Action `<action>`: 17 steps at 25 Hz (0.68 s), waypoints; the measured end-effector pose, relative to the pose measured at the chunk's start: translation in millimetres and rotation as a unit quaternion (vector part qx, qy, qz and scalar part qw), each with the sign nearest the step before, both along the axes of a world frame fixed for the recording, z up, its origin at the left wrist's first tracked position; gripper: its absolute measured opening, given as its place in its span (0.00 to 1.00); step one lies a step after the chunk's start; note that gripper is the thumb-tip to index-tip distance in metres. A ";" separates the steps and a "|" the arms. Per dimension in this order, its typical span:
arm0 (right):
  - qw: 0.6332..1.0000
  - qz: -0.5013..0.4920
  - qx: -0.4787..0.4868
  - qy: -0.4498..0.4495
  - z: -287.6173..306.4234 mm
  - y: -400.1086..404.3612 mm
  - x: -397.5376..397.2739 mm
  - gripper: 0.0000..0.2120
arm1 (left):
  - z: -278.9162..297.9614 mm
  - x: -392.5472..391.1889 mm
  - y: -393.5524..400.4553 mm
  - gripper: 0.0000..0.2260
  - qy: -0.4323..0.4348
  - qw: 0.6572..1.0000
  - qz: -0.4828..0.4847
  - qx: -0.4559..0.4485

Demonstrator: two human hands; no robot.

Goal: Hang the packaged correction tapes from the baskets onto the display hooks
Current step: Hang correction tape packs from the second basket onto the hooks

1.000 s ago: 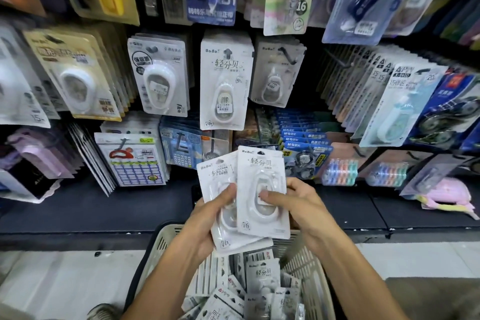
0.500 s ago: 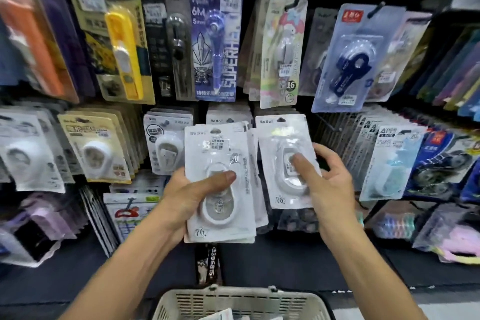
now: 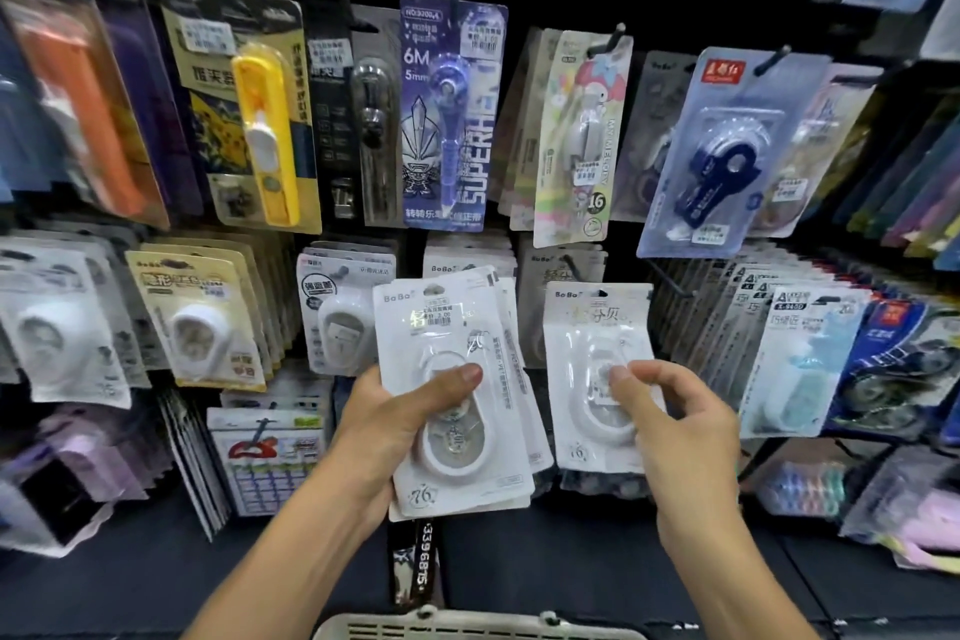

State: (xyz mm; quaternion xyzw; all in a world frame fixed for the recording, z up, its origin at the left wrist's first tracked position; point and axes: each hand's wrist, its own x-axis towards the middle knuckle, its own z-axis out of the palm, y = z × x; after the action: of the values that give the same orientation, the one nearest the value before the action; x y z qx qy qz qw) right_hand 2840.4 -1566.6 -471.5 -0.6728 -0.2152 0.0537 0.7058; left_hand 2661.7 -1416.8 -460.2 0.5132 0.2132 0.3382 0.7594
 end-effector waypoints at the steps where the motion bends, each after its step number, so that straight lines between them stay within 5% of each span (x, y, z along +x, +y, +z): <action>1: 1.000 -0.003 0.015 -0.001 -0.7 -4.3 -1.4 0.07 | -0.4 1.4 -1.0 0.24 0.001 1.000 0.001 0.001; 4: 0.999 -0.002 0.047 -0.002 -2.1 -12.0 -5.6 0.13 | -2.3 4.4 -1.5 0.23 -0.004 1.000 0.001 0.001; 9: 0.999 0.019 -0.018 -0.040 13.7 8.2 2.6 0.06 | -0.7 6.6 -5.7 0.24 0.000 1.000 0.013 -0.005; 13: 0.980 0.081 -0.150 -0.102 11.3 10.2 -6.7 0.21 | -0.6 5.2 -5.9 0.20 -0.008 0.999 0.037 -0.016; 17: 0.970 0.196 -0.074 -0.120 -0.6 4.9 -48.4 0.19 | -0.1 9.4 -13.7 0.16 -0.018 1.000 0.017 -0.004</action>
State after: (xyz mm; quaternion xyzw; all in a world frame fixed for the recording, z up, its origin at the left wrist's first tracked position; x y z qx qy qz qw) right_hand 2792.0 -1561.7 -472.1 -0.6692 -0.4215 0.1262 0.5988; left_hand 2671.1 -1430.6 -460.3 0.5006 0.2097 0.3590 0.7593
